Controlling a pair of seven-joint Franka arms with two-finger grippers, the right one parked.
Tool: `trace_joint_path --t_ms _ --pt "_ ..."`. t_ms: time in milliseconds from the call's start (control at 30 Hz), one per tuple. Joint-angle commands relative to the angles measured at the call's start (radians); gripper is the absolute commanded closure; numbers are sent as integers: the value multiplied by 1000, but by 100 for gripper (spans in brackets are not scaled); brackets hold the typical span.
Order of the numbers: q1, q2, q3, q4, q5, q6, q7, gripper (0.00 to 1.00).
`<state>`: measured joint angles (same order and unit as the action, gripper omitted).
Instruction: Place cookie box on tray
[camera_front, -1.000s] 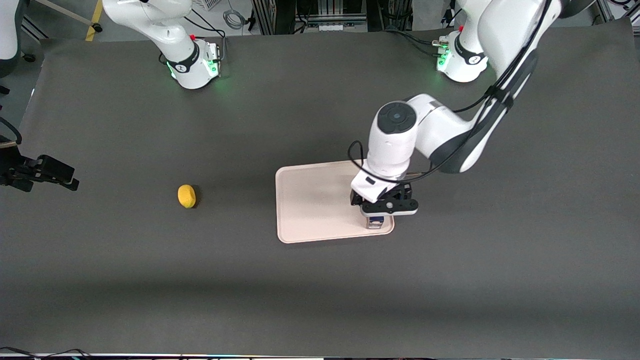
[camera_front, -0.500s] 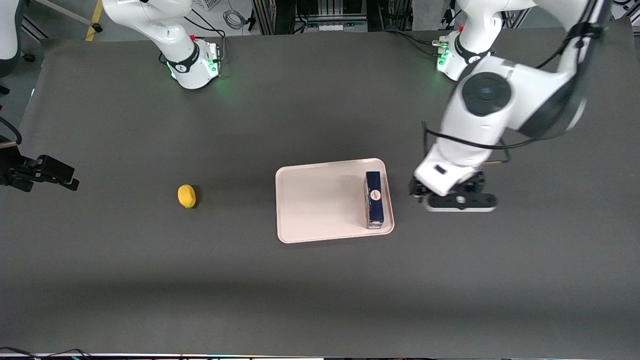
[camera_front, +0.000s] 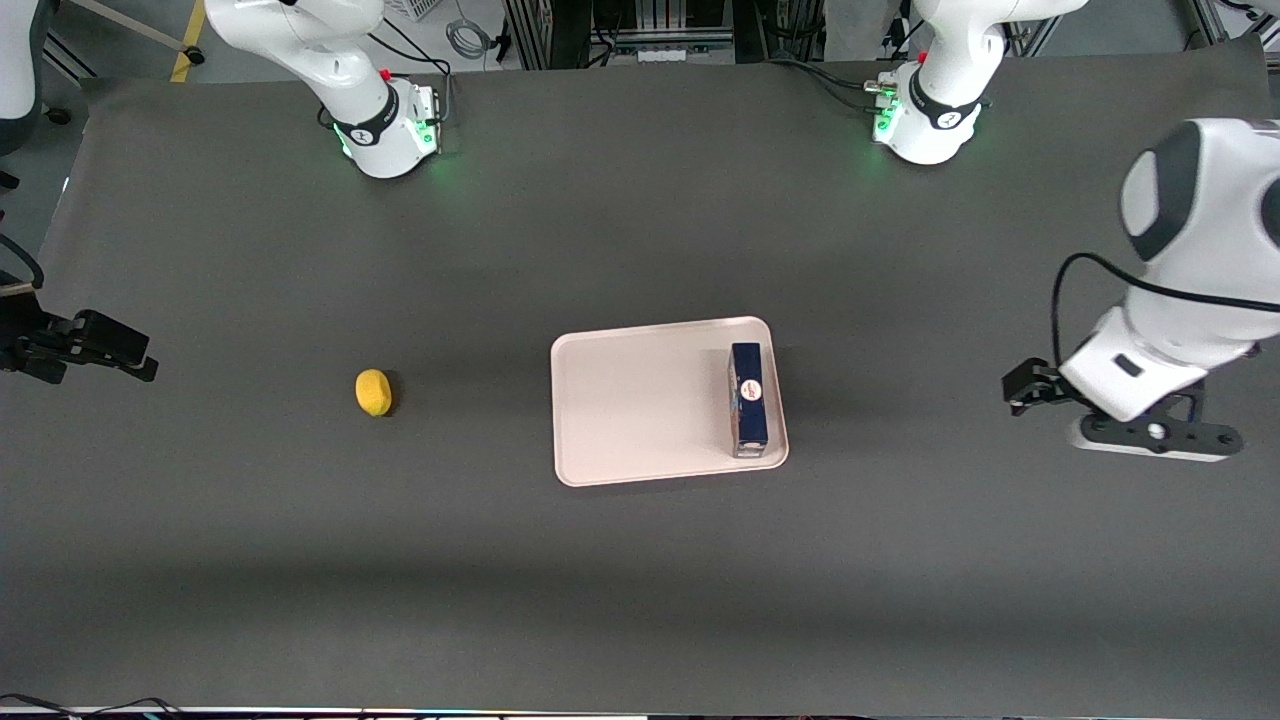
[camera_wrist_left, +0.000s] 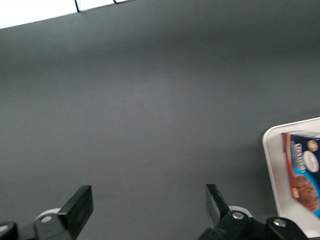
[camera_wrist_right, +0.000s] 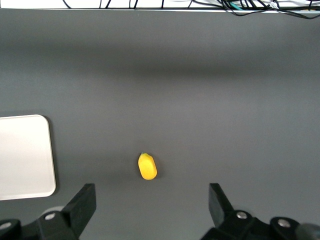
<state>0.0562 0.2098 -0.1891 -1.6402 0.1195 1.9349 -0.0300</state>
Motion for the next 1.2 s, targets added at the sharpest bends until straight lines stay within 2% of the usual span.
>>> trace_joint_path --t_ms 0,333,467,767,967,1167 --pt "-13 -84 48 -76 -57 -11 50 0" --pt "-13 -259 105 -257 -103 -14 105 0" --pt "-16 -296 114 -283 -104 -24 91 0" --pt "-25 -299 86 -196 -103 -146 -31 0" --pt "-24 -288 74 -83 -100 -257 -34 0" --pt "-22 -286 76 -61 -93 -272 -28 0"
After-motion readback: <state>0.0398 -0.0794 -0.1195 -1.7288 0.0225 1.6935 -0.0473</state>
